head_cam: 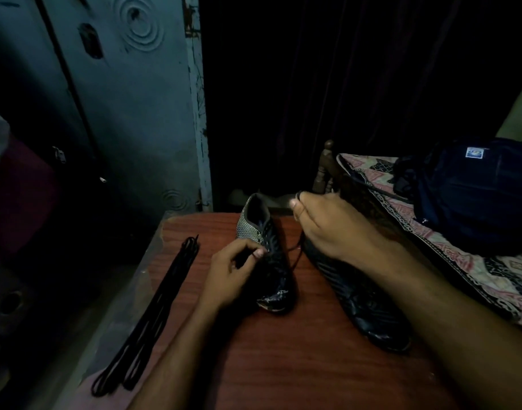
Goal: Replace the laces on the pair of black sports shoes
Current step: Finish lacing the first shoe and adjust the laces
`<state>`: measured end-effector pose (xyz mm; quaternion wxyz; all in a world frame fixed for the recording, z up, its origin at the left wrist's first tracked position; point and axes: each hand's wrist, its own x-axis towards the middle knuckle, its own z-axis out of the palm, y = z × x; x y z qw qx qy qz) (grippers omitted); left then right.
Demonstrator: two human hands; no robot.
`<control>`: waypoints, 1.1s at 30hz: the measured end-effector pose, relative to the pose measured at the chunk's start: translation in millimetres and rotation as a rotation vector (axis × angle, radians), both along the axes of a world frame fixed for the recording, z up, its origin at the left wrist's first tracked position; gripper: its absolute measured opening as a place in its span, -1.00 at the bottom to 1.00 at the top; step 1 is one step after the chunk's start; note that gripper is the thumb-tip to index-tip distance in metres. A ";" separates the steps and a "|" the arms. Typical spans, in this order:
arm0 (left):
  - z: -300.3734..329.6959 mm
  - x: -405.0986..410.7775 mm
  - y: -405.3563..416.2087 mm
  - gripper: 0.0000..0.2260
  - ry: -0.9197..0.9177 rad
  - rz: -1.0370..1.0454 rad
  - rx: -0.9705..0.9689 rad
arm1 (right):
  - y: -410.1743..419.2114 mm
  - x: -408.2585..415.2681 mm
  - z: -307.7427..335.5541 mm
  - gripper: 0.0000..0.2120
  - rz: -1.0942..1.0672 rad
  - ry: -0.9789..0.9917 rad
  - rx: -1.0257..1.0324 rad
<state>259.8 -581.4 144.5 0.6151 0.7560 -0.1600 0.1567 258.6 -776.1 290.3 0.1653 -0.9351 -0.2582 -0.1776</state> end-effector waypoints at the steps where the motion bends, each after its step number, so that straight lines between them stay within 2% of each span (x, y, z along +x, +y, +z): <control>1: 4.0 -1.1 2.1 -0.90 0.073 -0.077 -0.082 | -3.5 5.5 -10.7 -0.66 -0.032 0.055 -0.050; 4: 11.7 -1.7 9.9 -0.94 0.165 -0.255 -0.202 | -7.1 21.1 -38.2 -0.61 -0.069 0.205 -0.135; 7: 14.3 -2.8 13.4 -0.89 0.193 -0.344 -0.251 | -3.1 37.6 -50.3 -0.60 -0.081 0.238 -0.165; 12: 7.4 0.9 18.2 -0.80 0.251 -0.356 -0.403 | 4.8 59.9 -41.7 -0.56 -0.084 0.162 -0.279; 15: 6.5 3.9 18.7 -0.69 0.265 -0.363 -0.508 | 5.5 73.3 -44.2 -0.48 0.047 0.231 -0.263; 18: 8.2 4.6 18.8 -0.66 0.284 -0.375 -0.604 | 5.7 82.9 -46.9 -0.51 0.063 0.254 -0.269; 20: 7.1 5.7 16.5 -0.66 0.300 -0.342 -0.607 | 5.8 87.6 -48.7 -0.56 0.020 0.245 -0.278; 22: 6.0 4.9 13.6 -0.82 0.312 -0.328 -0.598 | 5.0 88.5 -50.6 -0.63 -0.058 0.247 -0.275; 25: 3.8 4.7 12.2 -0.86 0.335 -0.327 -0.599 | 4.6 79.4 -49.6 -0.75 -0.143 0.249 -0.164; 28: 1.6 6.3 13.7 -0.90 0.321 -0.333 -0.599 | 8.1 60.7 -42.8 -0.79 -0.233 0.094 -0.035; 30: 1.0 7.7 14.0 -0.85 0.312 -0.331 -0.596 | 10.4 50.7 -35.2 -0.77 -0.306 0.030 -0.021; 33: -2.3 8.7 15.0 -0.85 0.289 -0.311 -0.588 | 11.8 39.3 -27.6 -0.59 -0.409 0.014 -0.179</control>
